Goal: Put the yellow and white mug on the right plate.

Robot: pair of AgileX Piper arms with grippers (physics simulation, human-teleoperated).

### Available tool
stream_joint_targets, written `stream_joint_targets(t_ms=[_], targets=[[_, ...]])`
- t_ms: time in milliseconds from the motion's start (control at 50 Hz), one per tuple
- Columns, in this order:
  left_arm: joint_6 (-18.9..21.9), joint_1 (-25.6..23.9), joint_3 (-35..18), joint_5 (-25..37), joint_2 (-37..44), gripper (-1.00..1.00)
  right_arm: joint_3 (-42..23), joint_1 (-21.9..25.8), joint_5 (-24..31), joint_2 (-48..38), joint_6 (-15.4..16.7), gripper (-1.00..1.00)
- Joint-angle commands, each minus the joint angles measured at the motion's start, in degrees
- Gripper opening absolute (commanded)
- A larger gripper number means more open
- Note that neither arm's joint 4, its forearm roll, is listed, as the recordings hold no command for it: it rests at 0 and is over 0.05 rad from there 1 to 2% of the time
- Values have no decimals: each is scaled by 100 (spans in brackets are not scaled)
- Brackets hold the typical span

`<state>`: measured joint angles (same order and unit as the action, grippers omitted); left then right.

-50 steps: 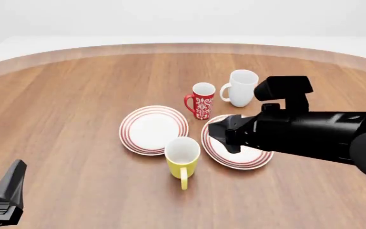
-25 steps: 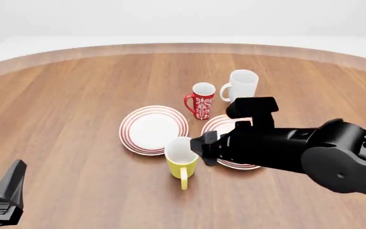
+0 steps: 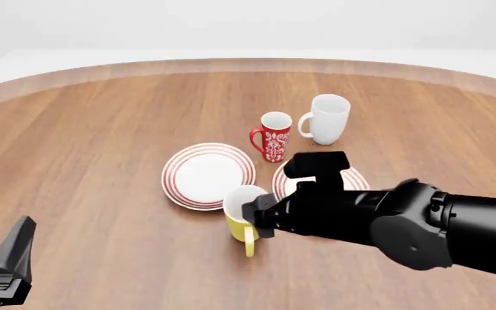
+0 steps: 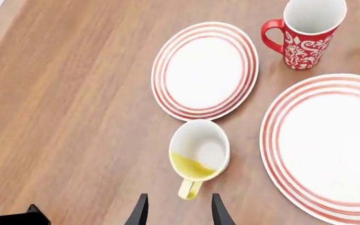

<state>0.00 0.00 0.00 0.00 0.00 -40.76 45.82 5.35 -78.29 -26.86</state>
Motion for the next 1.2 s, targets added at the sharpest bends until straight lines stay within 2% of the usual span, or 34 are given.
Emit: stream_joint_targets(t_ms=[20, 140, 420, 1200], targets=[[0, 0, 0, 0, 0, 100, 65, 58, -288, -278, -92, 100], [0, 0, 0, 0, 0, 100, 96, 96, -450, -441, -148, 100], [0, 0, 0, 0, 0, 100, 97, 15, -557, -661, -58, 100], [0, 0, 0, 0, 0, 100, 482, 176, -1617, -1477, -443, 100]])
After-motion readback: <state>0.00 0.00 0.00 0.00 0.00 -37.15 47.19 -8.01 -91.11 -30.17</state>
